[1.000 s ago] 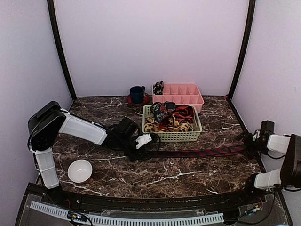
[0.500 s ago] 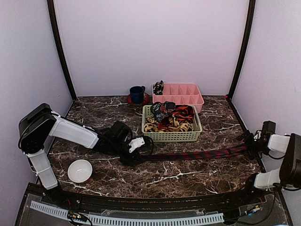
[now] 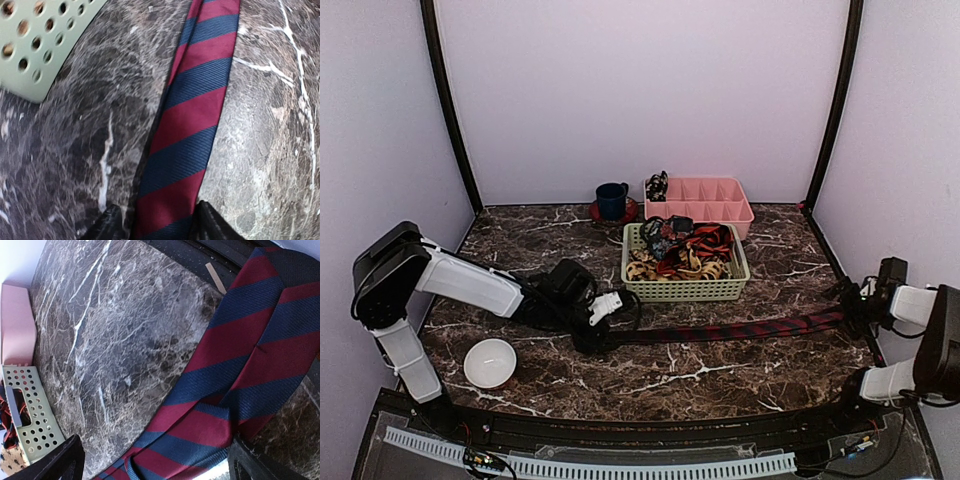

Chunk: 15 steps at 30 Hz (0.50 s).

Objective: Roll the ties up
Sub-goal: Adjust the tie at the center of the board.

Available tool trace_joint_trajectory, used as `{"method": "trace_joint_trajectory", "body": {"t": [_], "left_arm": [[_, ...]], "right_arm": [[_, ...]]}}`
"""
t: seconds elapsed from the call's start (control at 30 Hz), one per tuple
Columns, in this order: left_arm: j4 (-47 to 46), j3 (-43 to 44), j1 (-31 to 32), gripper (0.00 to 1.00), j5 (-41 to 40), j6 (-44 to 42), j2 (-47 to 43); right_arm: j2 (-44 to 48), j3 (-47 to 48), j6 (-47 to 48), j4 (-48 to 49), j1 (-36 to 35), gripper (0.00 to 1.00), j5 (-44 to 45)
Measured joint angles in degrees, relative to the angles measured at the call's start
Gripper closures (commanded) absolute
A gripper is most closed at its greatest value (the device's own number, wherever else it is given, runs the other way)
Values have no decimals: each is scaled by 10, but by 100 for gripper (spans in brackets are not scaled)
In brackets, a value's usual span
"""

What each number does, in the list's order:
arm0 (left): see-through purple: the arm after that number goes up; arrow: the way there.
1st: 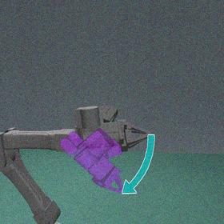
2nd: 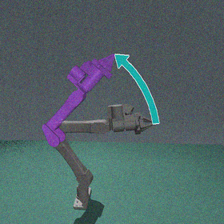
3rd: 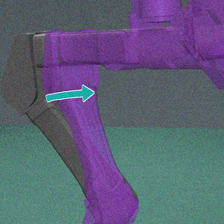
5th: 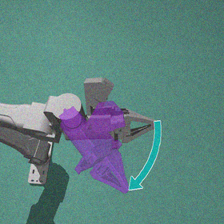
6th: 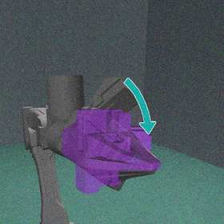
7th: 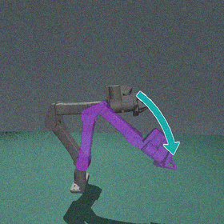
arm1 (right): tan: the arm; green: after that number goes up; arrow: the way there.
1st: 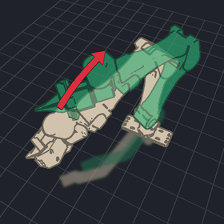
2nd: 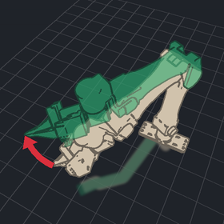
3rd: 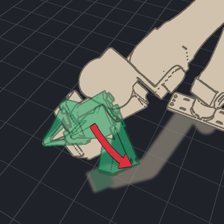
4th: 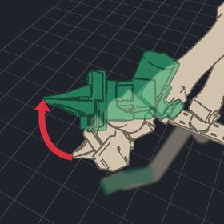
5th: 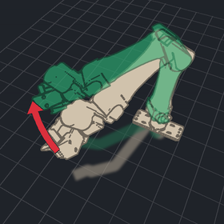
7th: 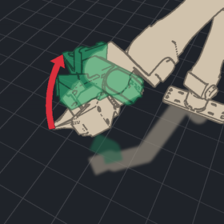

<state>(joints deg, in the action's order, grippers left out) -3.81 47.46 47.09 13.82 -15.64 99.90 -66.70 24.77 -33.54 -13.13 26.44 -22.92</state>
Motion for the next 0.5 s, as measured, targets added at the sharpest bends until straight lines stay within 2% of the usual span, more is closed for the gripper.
{"method": "trace_joint_trajectory", "body": {"t": [0.1,0.2,0.27,0.3,0.5], "left_arm": [[15,0,0,34,-10,5,-12],[26,0,0,24,-24,13,-39],[28,0,0,6,-33,19,-64],[27,0,0,2,-38,22,-78],[2,-8,0,1,-74,65,-162]], "right_arm": [[30,-1,9,-22,2,3,-20],[106,-1,14,-36,-3,3,-51],[151,-1,14,-33,-17,3,-73],[167,0,13,-31,-28,3,-82],[205,36,19,-36,-119,3,-111]]}}
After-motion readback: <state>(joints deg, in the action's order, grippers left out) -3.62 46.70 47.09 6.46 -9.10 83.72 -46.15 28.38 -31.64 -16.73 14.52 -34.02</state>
